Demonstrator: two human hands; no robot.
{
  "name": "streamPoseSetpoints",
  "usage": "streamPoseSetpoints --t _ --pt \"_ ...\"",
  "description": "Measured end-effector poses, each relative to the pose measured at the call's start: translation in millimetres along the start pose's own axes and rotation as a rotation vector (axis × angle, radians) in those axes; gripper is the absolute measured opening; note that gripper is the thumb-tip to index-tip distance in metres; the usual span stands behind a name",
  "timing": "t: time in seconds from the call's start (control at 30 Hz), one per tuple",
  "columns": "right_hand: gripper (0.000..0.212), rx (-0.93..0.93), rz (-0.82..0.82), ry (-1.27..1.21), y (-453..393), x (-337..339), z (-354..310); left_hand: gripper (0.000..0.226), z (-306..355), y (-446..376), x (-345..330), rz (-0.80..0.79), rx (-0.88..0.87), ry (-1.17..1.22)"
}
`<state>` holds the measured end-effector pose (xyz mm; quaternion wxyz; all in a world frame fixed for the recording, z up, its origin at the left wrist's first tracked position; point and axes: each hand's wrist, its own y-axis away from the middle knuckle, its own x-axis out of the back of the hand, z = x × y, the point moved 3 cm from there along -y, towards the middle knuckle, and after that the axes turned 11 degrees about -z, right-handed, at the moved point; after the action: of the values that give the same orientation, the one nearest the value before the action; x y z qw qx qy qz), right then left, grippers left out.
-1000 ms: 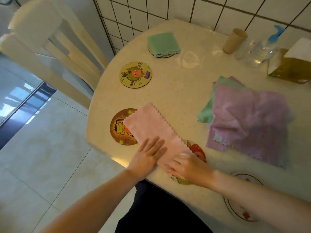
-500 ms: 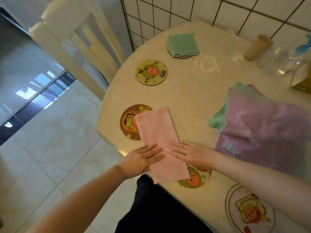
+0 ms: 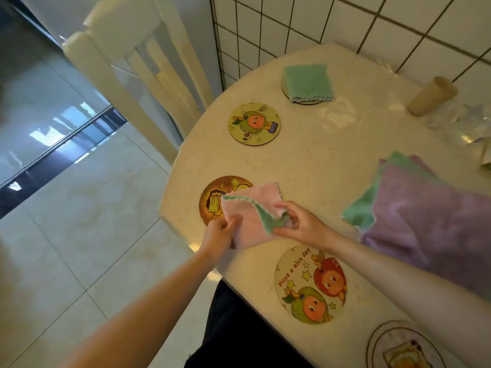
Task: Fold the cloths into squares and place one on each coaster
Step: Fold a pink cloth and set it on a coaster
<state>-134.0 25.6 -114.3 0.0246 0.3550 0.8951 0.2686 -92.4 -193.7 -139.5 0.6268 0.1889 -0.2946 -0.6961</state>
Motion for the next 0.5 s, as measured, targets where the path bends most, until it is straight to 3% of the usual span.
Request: streamPoseSetpoints --t 0.07,0.17,0.3,0.5 --pt "0.067 -0.058 -0.028 -0.137 -9 5 0 0.043 4 -7 0 -0.006 0.052 0.030" --pt "0.026 -0.135 0.068 -0.112 -18 10 2 0.046 4 -13 2 -0.020 0.131 0.018" --pt "0.030 -0.218 0.268 0.129 -30 9 7 0.056 7 -13 4 -0.043 0.124 -0.030" --pt "0.027 -0.258 0.318 0.190 -30 12 11 0.026 10 -10 4 -0.057 -0.027 -0.109"
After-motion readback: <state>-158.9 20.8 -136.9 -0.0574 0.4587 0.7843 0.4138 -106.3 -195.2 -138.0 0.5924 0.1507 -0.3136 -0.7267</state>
